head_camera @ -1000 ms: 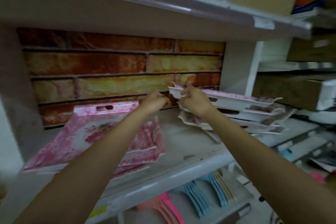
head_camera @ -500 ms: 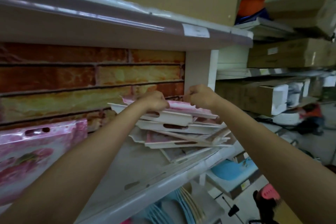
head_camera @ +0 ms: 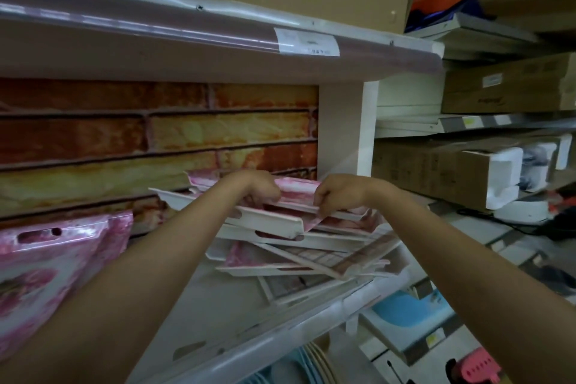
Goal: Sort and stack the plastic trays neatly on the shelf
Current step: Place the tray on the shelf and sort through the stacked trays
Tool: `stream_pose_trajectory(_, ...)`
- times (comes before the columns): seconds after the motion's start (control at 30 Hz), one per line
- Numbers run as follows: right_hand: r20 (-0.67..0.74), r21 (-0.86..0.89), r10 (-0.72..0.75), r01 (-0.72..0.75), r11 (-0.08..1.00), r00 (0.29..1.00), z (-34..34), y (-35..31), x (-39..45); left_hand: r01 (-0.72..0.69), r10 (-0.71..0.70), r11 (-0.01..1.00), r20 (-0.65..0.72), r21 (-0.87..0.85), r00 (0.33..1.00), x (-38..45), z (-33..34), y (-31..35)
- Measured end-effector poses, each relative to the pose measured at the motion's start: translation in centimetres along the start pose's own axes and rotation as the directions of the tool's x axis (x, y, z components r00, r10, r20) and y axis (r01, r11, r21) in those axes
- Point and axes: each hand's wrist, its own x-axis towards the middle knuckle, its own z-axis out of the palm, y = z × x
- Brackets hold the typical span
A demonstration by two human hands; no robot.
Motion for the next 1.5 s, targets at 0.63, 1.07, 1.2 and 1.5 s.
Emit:
stream_pose_trajectory(0.63, -0.062, 0.180, 0.180, -0.167, 0.969, 0.982, 0.0, 1.3, 5.2, 0.219, -0.253, 0.831, 0.003, -0.511, 0.967, -0.2, -1.7, -5.0)
stream_pose_trajectory(1.07, 0.062, 0.084, 0.333, -0.337, 0.938, 0.941, -1.2, 3.2, 5.6, -0.071, -0.394, 0.642, -0.407, -0.763, 0.824, 0.1, -2.8, -5.6)
stream_pose_trajectory(1.2, 0.061, 0.095, 0.290, -0.295, 0.951, 0.955, -0.7, 1.8, 5.0, -0.122, -0.428, 0.573, -0.423, -0.810, 0.799, -1.6, -3.0, -6.5)
stream_pose_trajectory(1.5, -0.022, 0.197, 0.253, -0.244, 0.949, 0.967, -1.8, -3.4, 1.4, -0.237, -0.468, 0.591, -0.567, -0.771, 0.678, -7.2, -3.8, -9.6)
